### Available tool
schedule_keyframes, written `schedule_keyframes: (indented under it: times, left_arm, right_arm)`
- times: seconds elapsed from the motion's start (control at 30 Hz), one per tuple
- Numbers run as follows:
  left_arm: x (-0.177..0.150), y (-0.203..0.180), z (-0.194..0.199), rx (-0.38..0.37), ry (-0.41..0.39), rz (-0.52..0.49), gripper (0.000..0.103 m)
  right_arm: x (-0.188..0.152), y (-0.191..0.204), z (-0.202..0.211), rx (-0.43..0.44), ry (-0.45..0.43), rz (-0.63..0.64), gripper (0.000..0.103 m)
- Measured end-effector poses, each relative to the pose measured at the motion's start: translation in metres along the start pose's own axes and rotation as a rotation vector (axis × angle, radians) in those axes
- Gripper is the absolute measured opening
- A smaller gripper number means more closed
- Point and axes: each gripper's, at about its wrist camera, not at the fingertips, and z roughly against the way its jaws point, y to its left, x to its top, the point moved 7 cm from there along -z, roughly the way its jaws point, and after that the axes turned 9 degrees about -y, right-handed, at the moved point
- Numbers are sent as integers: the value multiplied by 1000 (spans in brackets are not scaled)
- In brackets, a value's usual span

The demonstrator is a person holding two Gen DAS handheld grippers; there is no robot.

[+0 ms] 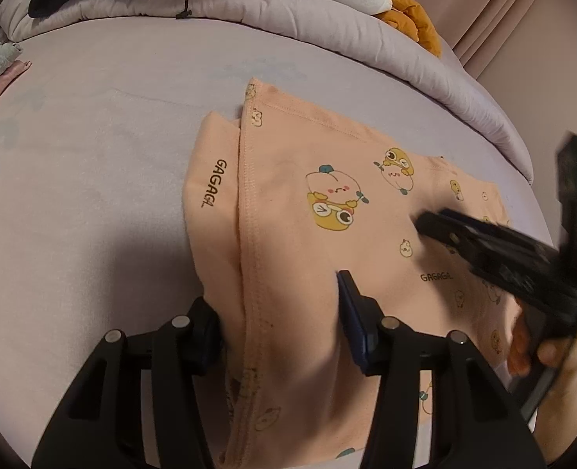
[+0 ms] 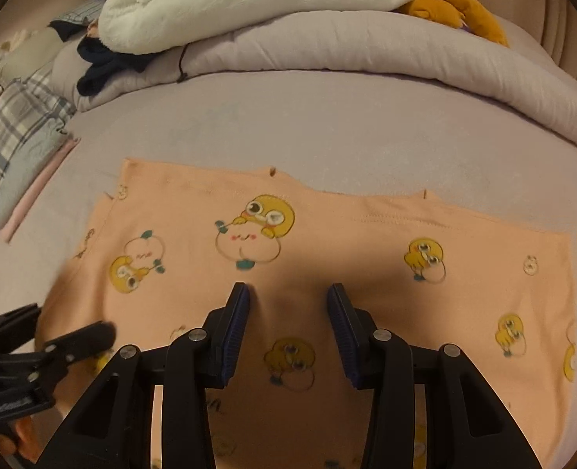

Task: Fold small clothes

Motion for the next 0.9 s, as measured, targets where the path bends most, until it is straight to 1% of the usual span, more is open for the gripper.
schedule_keyframes:
  times: [0.07,0.13,0.27,0.33,0.37,0.4,0.47,0.53,0.57,0.67,0.77,0.8,0.83,0.87,0.9]
  left_arm:
    - [1,0,-1,0,1,2,50]
    - [0,0,0,1,0,6,50]
    - [1,1,-1,8,5,26,48]
    - [2,1,0,7,11,44,39]
    - [3,-1,2,-10,18,58,30]
    - [4,-2,4,-17,16,62,24]
    - [9,-8,12,-23,-4,56,21]
    - [14,-19,22,-44,-38,43,20]
    - [17,-27,28,-52,-57,28,20]
    - [23,-58,39,-70,-99,-51,19]
    - [24,-94,44,-91,-117,-135,19]
    - [24,-103,43,-99,-114,-159,19]
    - [23,-115,42,-99,-113,-190,19]
    - [20,-132,39,-91,-104,-241,19]
    - [19,-142,36,-90,-100,-272,20]
  right_arm:
    - [-8,5,16,25,-13,17,45]
    - [-23,12,33,40,-17,53,45]
    - [-59,24,51,43,5,140,45]
    - [-74,30,51,42,22,179,45]
    - [-83,34,53,50,31,196,45]
    - [-86,35,57,47,23,219,45]
    - [-83,34,61,80,25,199,45]
    - [-76,27,68,175,27,92,45]
    - [-71,21,72,215,13,34,45]
    - [-47,-3,80,310,-57,-172,45]
    - [-25,-29,74,460,-83,-419,46]
    - [-22,-32,72,500,-84,-468,48]
    - [-20,-35,70,549,-82,-522,54]
    - [-17,-38,67,583,-79,-573,56]
    - [-14,-41,65,622,-84,-625,56]
